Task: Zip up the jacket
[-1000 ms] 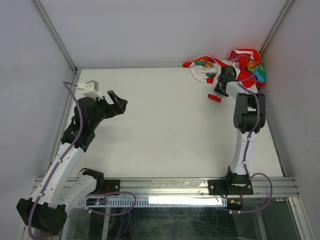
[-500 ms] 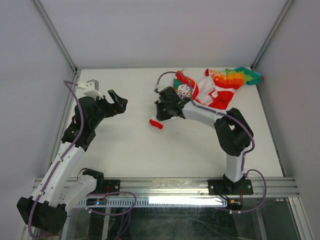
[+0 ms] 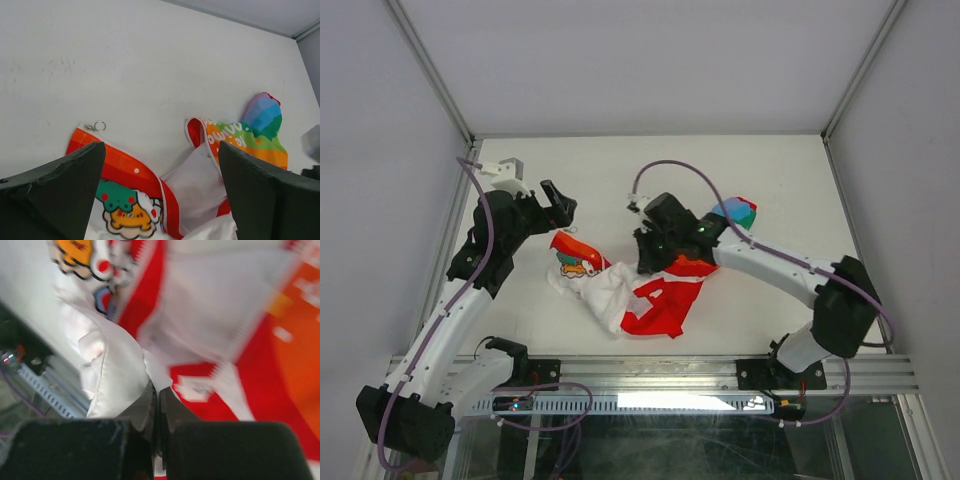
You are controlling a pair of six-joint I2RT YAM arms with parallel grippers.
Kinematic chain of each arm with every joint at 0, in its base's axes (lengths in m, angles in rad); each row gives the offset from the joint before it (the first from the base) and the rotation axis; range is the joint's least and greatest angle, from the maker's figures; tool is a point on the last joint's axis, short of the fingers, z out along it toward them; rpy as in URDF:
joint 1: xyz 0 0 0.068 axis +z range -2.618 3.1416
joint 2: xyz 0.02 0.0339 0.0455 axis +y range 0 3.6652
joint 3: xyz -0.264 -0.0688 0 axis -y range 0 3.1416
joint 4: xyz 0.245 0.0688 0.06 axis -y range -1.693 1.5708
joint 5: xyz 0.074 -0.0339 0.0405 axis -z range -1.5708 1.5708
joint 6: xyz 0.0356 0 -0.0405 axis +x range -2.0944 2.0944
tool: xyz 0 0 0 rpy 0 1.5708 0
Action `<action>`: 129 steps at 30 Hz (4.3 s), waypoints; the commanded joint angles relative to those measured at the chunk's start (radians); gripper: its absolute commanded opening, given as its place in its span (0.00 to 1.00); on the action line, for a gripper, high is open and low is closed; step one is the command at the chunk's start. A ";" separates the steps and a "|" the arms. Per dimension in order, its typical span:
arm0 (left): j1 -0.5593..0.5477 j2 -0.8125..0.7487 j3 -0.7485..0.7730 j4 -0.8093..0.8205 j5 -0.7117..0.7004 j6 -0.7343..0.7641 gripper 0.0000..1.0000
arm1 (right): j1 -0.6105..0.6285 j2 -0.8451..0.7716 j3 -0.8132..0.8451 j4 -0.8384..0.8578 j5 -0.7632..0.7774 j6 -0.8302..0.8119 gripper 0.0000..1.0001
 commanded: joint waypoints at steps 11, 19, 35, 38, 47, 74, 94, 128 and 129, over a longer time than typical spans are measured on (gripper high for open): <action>0.012 0.186 0.087 0.027 0.208 0.023 0.99 | -0.546 -0.477 -0.197 -0.234 0.283 0.020 0.00; 0.011 0.236 0.124 0.028 0.266 -0.020 0.99 | -0.614 -0.253 0.227 -0.121 0.057 -0.058 0.00; -0.116 0.584 -0.021 0.435 0.555 -0.350 0.99 | -0.569 -0.239 0.281 -0.071 -0.137 -0.054 0.00; -0.126 0.667 -0.034 0.524 0.543 -0.390 0.99 | -0.567 -0.263 0.264 -0.074 -0.144 -0.055 0.00; -0.171 0.916 0.058 0.604 0.541 -0.369 0.91 | -0.565 -0.313 0.232 -0.086 -0.141 -0.054 0.00; 0.168 0.588 0.950 0.084 0.330 0.140 0.00 | -0.618 0.025 0.989 0.035 0.122 -0.342 0.00; -0.133 0.050 0.166 0.114 0.559 0.032 0.00 | -0.644 -0.317 -0.015 0.358 0.251 -0.331 0.00; -0.283 0.357 0.207 -0.155 0.125 0.092 0.77 | -0.405 -0.184 -0.326 0.216 -0.010 0.185 0.76; -0.269 0.392 0.205 -0.155 0.131 0.077 0.76 | -0.406 -0.151 -0.322 0.220 -0.024 0.195 0.76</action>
